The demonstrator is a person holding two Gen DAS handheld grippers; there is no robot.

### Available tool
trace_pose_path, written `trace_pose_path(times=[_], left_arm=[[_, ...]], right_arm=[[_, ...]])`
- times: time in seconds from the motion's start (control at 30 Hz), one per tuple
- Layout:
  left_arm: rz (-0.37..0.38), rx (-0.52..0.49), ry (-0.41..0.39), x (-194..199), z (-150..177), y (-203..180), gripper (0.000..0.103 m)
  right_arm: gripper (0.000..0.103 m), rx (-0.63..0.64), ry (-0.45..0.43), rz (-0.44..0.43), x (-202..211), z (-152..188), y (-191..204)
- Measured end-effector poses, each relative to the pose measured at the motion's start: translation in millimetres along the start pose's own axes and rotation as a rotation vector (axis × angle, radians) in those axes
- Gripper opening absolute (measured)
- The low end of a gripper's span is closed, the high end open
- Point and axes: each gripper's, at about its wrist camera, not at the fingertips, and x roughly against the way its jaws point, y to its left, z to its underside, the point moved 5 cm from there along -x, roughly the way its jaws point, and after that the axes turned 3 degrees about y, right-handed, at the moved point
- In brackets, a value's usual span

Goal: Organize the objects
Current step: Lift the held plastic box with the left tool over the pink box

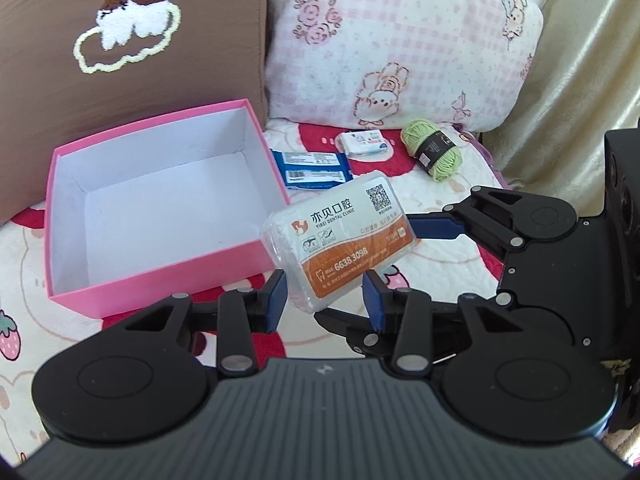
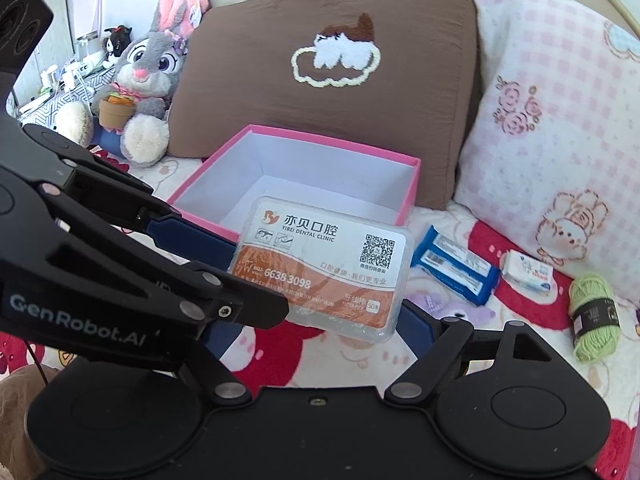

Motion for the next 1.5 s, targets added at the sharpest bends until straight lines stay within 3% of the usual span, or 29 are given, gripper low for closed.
trace_pose_path(times=[0.27, 0.53, 0.9, 1.5], left_arm=[[-0.083, 0.031, 0.040, 23, -25, 40, 0.037], [-0.098, 0.094, 0.057, 22, -49, 91, 0.039], [-0.065, 0.227, 0.082, -31, -49, 157, 0.039], [-0.087, 0.326, 0.178, -127, -67, 229, 0.037]], right_arm=[[0.084, -0.021, 0.013, -0.113, -18, -49, 17], [0.083, 0.015, 0.003, -0.145, -49, -91, 30], [0.083, 0.048, 0.061, -0.155, -118, -106, 33], [0.081, 0.051, 0.195, -0.177, -226, -125, 31]])
